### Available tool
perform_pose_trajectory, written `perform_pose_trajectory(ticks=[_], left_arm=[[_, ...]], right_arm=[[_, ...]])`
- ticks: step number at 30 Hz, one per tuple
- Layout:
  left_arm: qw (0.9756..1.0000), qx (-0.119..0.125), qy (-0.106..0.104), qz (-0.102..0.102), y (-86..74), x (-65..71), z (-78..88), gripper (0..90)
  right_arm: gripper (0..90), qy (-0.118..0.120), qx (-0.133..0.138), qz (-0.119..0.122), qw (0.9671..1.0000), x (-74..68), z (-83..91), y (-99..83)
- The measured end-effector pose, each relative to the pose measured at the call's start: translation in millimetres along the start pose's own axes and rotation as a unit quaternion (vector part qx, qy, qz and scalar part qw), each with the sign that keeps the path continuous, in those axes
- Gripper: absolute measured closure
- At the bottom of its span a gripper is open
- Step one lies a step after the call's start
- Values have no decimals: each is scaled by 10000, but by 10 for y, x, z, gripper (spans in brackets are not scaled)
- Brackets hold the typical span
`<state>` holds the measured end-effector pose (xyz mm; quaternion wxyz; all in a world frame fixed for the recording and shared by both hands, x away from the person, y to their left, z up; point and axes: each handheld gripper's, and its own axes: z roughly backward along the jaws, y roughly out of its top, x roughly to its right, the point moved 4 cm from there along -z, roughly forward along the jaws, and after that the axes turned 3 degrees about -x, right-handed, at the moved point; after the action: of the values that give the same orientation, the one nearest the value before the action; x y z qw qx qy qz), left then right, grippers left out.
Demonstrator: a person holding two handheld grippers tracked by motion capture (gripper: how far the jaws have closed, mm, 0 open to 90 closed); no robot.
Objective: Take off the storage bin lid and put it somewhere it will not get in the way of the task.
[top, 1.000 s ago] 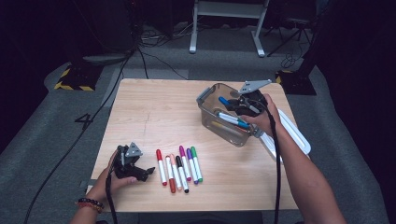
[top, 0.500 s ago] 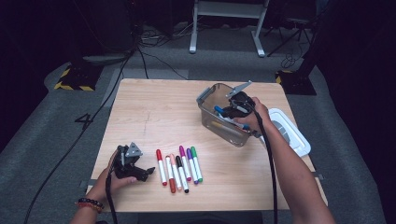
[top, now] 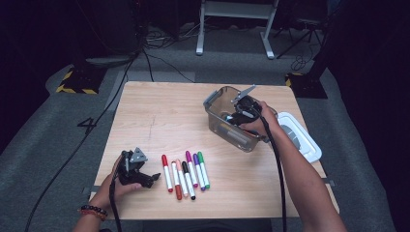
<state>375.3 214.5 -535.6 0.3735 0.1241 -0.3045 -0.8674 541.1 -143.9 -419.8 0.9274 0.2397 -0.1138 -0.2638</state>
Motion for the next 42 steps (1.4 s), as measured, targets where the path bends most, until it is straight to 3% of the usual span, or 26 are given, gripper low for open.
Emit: perform_pose_trajectory(ticks=[6, 10, 16, 23, 28, 32, 38, 42], left_arm=[[10000, 2, 0, 2, 0, 1, 0, 4], [10000, 5, -5, 19, 0, 3, -1, 4], [10000, 2, -3, 23, -1, 4, 0, 4], [10000, 6, -2, 23, -1, 4, -1, 4], [10000, 4, -1, 24, -1, 4, -1, 4], [10000, 3, -4, 27, -1, 5, 0, 5], [10000, 4, -1, 30, -2, 6, 0, 5], [10000, 3, 2, 29, -2, 5, 0, 4]], right_arm=[[553, -110, 684, -306, 9971, 20, 269, -13], [509, -70, 1308, -347, 9908, -48, 543, -47], [441, -66, 2032, -138, 9790, -286, 938, -182], [355, -61, 2331, 187, 9723, -612, 1105, -361], [326, 31, 2440, 427, 9688, -899, 1065, -466], [319, 167, 2418, 553, 9686, -1124, 920, -525], [328, 405, 2167, 681, 9730, -1386, 520, -542], [339, 530, 1875, 701, 9783, -1483, 168, -505]])
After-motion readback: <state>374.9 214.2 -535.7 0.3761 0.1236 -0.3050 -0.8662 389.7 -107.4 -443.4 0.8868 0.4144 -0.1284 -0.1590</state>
